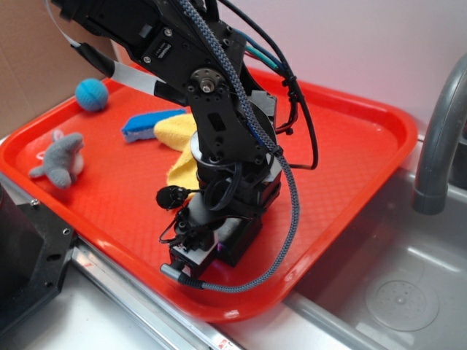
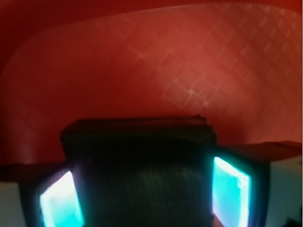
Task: Grab the black box.
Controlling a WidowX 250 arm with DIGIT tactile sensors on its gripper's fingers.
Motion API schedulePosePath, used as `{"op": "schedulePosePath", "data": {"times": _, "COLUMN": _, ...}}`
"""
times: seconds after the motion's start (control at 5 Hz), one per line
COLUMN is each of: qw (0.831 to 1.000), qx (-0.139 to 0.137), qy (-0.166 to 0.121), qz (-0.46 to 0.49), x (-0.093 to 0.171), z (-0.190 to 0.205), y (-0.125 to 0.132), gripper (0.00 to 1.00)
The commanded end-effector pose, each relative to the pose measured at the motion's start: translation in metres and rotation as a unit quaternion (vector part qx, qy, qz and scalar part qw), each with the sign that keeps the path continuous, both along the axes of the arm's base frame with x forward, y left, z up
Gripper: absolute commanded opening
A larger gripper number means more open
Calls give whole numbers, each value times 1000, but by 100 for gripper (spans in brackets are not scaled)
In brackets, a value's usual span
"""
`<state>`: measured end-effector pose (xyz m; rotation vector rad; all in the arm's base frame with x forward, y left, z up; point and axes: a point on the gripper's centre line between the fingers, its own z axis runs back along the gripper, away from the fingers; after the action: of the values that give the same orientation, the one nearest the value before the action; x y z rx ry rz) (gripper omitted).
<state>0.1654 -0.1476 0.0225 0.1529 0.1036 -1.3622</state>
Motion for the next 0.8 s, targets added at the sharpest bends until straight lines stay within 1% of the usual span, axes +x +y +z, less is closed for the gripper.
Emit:
{"op": "schedulePosePath", "data": {"times": 0.0, "qw": 999, "qx": -20, "qy": -11, "qz": 34, "x": -3, "z": 9, "y": -5, "gripper": 0}}
{"op": "schedulePosePath", "data": {"times": 0.2, "qw": 990, "qx": -63, "qy": -25, "qz": 125, "x": 8, "z": 36, "y": 12, "gripper": 0}}
{"op": "schedulePosePath", "data": {"times": 0.4, "qw": 964, "qx": -94, "qy": -23, "qz": 249, "x": 27, "z": 85, "y": 51, "gripper": 0}}
{"op": "schedulePosePath", "data": {"times": 0.6, "qw": 921, "qx": -123, "qy": -6, "qz": 370, "x": 30, "z": 131, "y": 89, "gripper": 0}}
